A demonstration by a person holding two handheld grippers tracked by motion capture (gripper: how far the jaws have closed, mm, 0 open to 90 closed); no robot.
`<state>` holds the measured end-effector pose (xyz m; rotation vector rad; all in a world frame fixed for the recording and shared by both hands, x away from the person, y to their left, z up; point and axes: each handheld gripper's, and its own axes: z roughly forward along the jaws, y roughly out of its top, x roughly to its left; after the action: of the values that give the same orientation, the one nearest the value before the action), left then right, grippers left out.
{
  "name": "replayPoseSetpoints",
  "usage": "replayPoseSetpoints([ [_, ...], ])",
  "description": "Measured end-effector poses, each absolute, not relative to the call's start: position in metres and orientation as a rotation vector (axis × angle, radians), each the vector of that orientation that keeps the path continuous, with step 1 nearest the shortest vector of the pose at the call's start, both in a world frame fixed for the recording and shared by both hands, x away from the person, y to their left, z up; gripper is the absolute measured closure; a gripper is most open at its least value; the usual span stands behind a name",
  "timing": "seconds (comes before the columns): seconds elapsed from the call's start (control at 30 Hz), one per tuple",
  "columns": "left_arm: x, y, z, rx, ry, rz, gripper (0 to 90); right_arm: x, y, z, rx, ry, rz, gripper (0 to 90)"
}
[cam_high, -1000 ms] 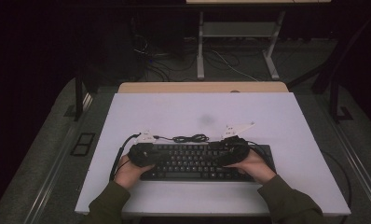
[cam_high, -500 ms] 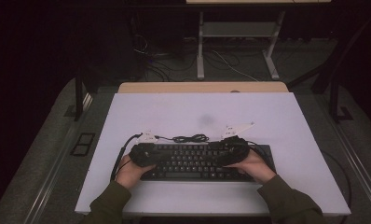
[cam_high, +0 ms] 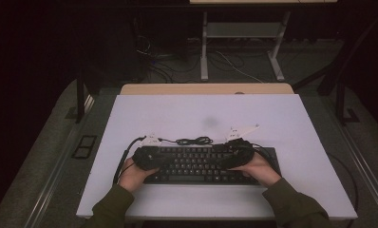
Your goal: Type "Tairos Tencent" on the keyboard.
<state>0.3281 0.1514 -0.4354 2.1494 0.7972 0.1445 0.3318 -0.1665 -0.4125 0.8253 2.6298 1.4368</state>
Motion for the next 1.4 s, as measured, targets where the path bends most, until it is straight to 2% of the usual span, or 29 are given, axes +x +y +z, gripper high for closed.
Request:
replayPoseSetpoints([
  [0.3,0.327,0.154,-0.430,2.126,0.792,0.134,89.2,0.332,-0.167,-0.412,0.825,2.627,1.435,36.7],
  [0.5,0.325,0.156,-0.427,2.112,0.790,0.147,81.0,0.332,-0.166,-0.413,0.828,2.633,1.427,41.4],
  [0.87,0.321,0.156,-0.424,2.099,0.786,0.157,57.9,0.334,-0.162,-0.410,0.867,2.651,1.412,64.9],
  [1.07,0.322,0.156,-0.424,2.079,0.799,0.160,40.5,0.335,-0.156,-0.407,0.861,2.646,1.422,76.1],
  [1.3,0.321,0.154,-0.424,2.090,0.794,0.169,32.0,0.336,-0.151,-0.408,0.845,2.657,1.429,88.8],
  [1.4,0.320,0.153,-0.425,2.089,0.794,0.178,29.2,0.335,-0.148,-0.408,0.838,2.670,1.432,89.2],
])
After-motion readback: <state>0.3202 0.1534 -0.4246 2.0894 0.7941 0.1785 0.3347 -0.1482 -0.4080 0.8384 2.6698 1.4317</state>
